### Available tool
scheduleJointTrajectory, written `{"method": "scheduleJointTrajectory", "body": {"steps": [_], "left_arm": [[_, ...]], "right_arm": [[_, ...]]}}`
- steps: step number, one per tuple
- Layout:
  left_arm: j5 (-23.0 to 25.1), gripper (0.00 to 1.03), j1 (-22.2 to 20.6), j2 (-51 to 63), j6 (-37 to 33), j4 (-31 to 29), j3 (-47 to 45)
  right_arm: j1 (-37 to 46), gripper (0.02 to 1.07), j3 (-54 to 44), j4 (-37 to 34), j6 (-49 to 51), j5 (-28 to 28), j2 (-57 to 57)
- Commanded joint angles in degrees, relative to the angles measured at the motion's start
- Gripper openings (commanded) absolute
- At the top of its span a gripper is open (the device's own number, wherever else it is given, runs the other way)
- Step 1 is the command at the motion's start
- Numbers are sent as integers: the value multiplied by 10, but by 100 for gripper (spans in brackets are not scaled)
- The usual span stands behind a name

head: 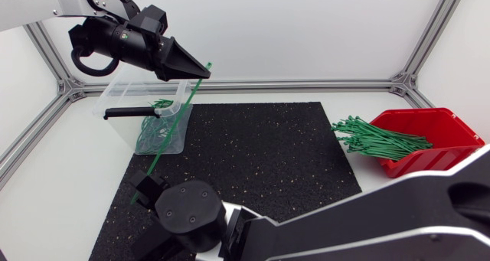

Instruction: Take a green cable tie from the red box, thread the tail through the head to close it, then place it in the transparent bin on the left.

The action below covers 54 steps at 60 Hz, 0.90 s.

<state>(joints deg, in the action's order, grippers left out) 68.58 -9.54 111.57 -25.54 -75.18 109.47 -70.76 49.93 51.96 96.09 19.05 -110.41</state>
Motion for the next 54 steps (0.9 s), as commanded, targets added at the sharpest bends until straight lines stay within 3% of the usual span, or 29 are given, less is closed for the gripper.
{"method": "scheduleJointTrajectory", "body": {"steps": [1, 33, 36, 54], "left_arm": [[6, 3, -5, 13, -2, -11, 4], [6, 3, -6, 8, 0, -12, 1], [6, 3, -6, 8, -1, -12, 0], [6, 3, 2, 6, -7, -11, -7]], "right_arm": [[1, 28, 3, 14, 16, -6, -13], [-1, 18, -16, 38, 35, -28, -11], [-1, 6, -14, 32, 53, -23, -14], [-2, 7, -9, 22, 31, -9, -5]]}}
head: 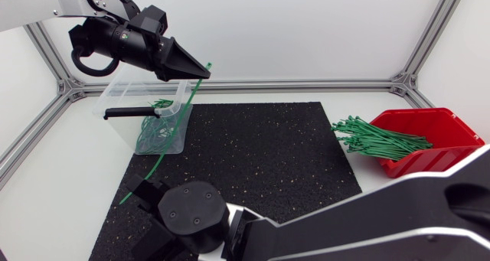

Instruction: Take a green cable tie from the red box, thread the tail through the head to close it, then place it in the transparent bin on the left.

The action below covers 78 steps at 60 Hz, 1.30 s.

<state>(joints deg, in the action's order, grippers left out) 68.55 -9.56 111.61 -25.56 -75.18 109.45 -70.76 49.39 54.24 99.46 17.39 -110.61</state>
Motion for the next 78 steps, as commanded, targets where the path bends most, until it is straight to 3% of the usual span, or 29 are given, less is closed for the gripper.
{"method": "scheduleJointTrajectory", "body": {"steps": [1, 10, 35, 57, 78], "left_arm": [[6, 3, 3, 5, -8, -11, -6], [7, 3, 6, 2, -14, -12, -11], [24, 3, 20, -7, -33, -11, -13], [79, 3, 14, -17, -51, -10, -40], [128, 3, -13, -19, -85, -1, -92]], "right_arm": [[-2, 7, -3, -4, -8, 8, 0], [-4, 7, 15, -52, -66, 20, 24], [10, 7, 93, -290, -328, 21, 120], [50, 7, 122, -491, -524, -43, 204], [84, 7, 106, -628, -656, -92, 283]]}}
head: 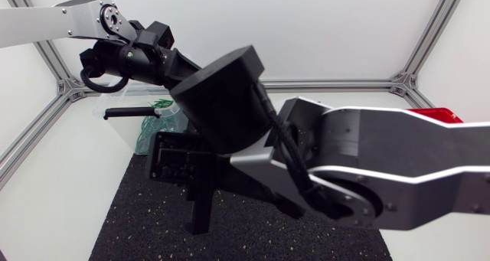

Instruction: Take a green cable tie from the red box, thread the tail through the head to close it, then place it in the transparent bin on the left.

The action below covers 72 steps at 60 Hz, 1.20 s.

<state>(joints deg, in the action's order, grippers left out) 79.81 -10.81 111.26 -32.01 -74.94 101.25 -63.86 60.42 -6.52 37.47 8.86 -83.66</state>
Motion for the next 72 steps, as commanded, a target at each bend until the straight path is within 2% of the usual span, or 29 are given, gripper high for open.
{"method": "scheduleJointTrajectory", "body": {"steps": [1, 10, 20, 24, 36, 42, 50, 72], "left_arm": [[18, 3, -1, -17, -21, -4, -10], [25, 3, -5, -18, -26, -3, -12], [29, 3, -18, -20, -40, 0, -24], [31, 3, -19, -25, -49, 1, -31], [36, 3, -21, -35, -64, 18, -48], [39, 3, -24, -47, -68, 36, -64], [40, 3, -25, -61, -68, 52, -76], [41, 4, -16, -67, -69, 73, -79]], "right_arm": [[20, 7, -7, -25, -42, -11, 17], [56, 7, -22, -51, -93, -56, 39], [68, 7, -32, -88, -123, -75, 77], [75, 7, -29, -118, -138, -111, 90], [80, 7, -37, -149, -159, -133, 114], [88, 7, -33, -156, -173, -162, 116], [127, 7, -10, -189, -191, -247, 106], [156, 7, 48, -242, -248, -304, 86]]}}
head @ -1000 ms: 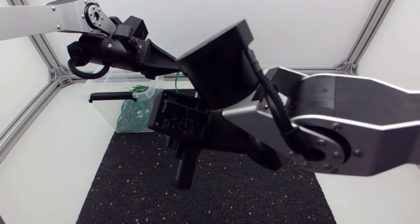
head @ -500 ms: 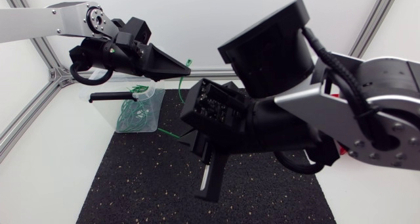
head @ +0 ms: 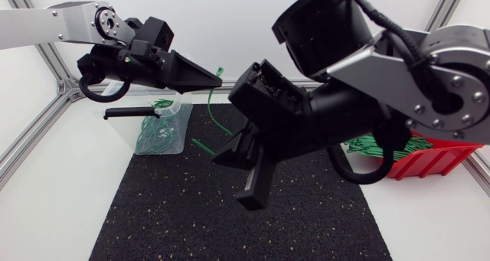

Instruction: Take a green cable tie from the red box, thread the tail through the head to close it, then place it in the transparent bin on the left.

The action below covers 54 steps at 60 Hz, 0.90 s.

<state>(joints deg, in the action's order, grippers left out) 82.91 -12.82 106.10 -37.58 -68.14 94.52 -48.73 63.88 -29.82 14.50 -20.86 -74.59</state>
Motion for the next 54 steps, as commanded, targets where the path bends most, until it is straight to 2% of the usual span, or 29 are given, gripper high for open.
{"method": "scheduleJointTrajectory", "body": {"steps": [1, 34, 46, 50, 54], "left_arm": [[10, 4, 4, -15, -14, 10, -13], [-55, 4, 19, -38, -14, 170, -57], [-108, 4, 7, -57, -5, 226, -77], [-119, 4, 0, -73, 23, 266, -98], [-147, 4, -12, -98, 83, 353, -137]], "right_arm": [[5, 7, 12, -7, -18, -7, -4], [0, 7, 5, 7, 3, 6, -4], [-6, 7, 3, 8, 19, 19, -4], [-8, 7, 1, 9, 22, 28, 1], [-8, 7, 2, 10, 22, 30, 6]]}}
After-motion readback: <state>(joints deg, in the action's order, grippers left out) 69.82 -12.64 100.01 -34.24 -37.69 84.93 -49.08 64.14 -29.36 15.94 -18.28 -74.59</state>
